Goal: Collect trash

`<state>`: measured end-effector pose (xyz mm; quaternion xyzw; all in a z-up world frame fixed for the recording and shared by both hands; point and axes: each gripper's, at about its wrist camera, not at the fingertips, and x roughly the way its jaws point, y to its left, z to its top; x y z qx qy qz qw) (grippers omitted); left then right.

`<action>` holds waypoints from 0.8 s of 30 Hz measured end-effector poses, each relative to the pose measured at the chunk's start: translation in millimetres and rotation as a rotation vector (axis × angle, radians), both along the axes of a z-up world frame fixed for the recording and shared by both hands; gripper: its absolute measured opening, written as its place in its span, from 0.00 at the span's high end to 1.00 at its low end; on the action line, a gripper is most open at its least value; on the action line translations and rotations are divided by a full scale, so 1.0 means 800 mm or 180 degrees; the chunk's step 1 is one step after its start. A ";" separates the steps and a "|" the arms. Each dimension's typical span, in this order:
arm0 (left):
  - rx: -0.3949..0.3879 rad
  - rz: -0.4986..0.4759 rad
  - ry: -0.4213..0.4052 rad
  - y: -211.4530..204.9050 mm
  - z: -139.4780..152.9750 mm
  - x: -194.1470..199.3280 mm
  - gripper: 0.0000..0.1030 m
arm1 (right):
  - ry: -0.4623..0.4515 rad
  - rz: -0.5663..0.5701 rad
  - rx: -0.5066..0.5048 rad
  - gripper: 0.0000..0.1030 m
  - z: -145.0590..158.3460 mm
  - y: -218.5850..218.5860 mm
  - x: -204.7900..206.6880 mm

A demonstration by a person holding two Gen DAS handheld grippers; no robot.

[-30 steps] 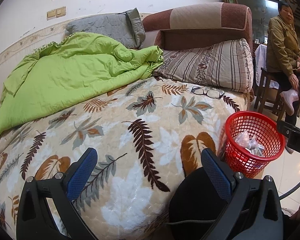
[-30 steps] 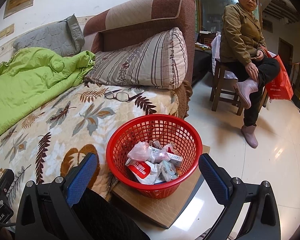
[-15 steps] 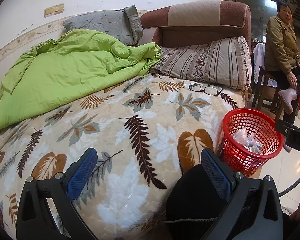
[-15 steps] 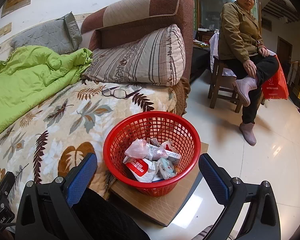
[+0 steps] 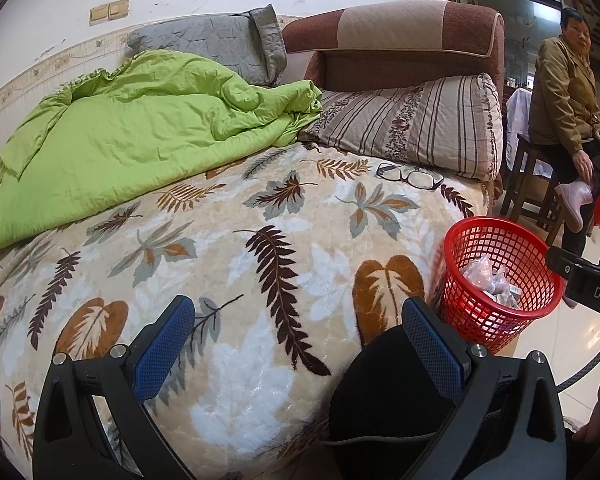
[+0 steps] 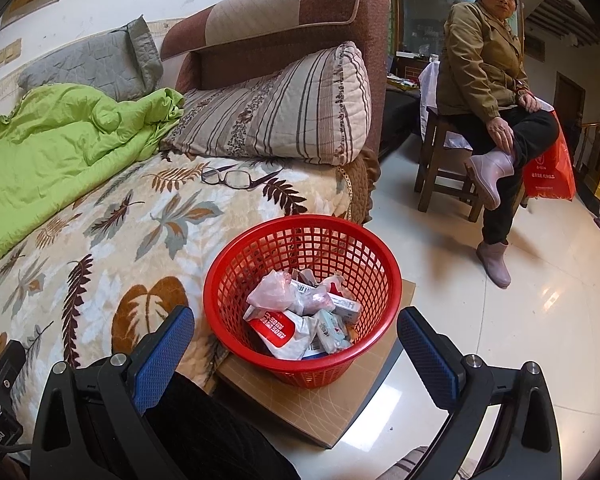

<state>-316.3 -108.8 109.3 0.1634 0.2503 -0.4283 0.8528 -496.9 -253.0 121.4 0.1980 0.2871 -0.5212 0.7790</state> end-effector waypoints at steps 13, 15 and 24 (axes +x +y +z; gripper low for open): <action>-0.0004 -0.0001 0.0007 0.000 -0.001 0.003 0.00 | 0.0025 0.0003 0.0020 0.00 -0.004 0.000 0.001; -0.0004 0.0000 0.0013 0.000 -0.001 0.002 0.00 | 0.0032 0.0007 0.0027 0.00 -0.005 0.000 0.001; -0.0036 0.0427 0.0217 0.020 -0.007 0.038 0.00 | 0.0010 0.0462 0.0027 0.00 -0.003 -0.002 0.042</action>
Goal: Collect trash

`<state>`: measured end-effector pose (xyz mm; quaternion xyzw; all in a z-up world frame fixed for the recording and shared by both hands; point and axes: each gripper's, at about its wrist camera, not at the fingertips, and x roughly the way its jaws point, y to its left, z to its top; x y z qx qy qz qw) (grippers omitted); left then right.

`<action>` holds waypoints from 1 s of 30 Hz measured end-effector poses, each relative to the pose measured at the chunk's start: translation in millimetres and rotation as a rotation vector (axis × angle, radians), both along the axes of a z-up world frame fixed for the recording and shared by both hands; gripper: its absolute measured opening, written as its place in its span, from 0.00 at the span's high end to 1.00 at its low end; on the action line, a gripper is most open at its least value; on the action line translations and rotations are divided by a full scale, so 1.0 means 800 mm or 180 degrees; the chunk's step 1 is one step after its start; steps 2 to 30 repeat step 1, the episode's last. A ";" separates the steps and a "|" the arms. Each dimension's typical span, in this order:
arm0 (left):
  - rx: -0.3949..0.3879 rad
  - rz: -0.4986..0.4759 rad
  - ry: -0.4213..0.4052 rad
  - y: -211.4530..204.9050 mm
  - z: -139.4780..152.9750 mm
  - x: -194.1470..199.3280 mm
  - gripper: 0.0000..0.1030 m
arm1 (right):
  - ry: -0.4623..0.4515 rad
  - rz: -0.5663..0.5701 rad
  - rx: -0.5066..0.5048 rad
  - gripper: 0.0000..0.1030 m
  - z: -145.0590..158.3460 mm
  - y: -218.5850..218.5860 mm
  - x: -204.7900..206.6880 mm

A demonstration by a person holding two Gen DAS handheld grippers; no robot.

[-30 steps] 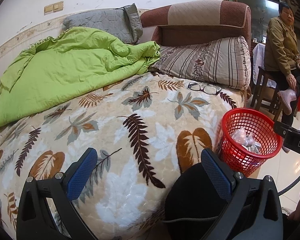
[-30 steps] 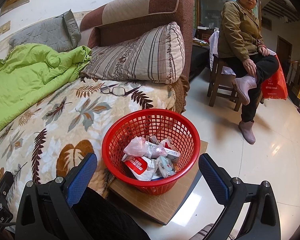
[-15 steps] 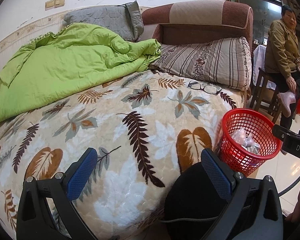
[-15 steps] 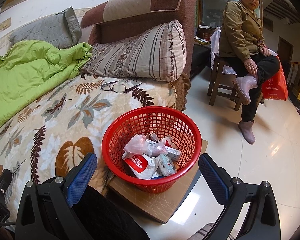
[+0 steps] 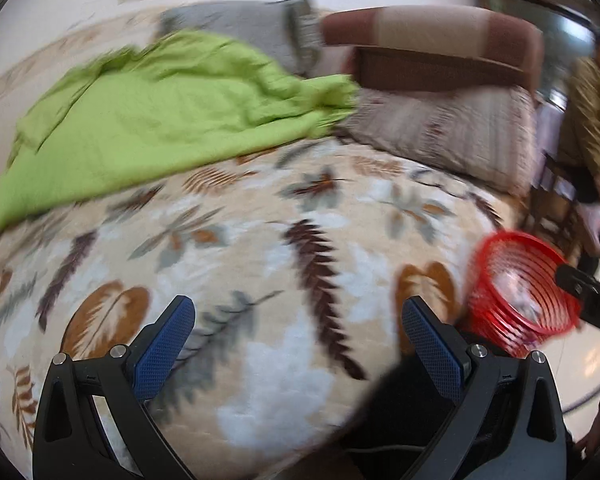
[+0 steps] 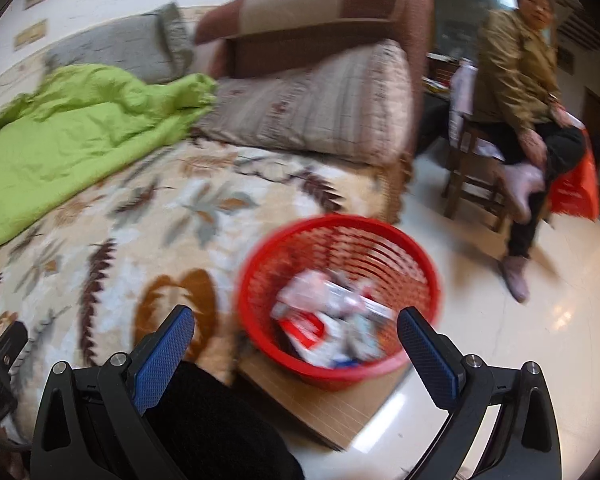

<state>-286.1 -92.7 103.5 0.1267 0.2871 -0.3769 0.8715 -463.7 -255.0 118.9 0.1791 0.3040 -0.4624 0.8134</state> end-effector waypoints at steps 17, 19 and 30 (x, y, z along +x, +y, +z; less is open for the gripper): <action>-0.0014 0.0098 0.0118 0.006 -0.001 0.014 0.00 | -0.0032 0.0156 -0.0029 0.00 0.003 0.001 0.014; -0.0014 0.0098 0.0118 0.006 -0.001 0.014 0.00 | -0.0032 0.0156 -0.0029 0.00 0.003 0.001 0.014; -0.0014 0.0098 0.0118 0.006 -0.001 0.014 0.00 | -0.0032 0.0156 -0.0029 0.00 0.003 0.001 0.014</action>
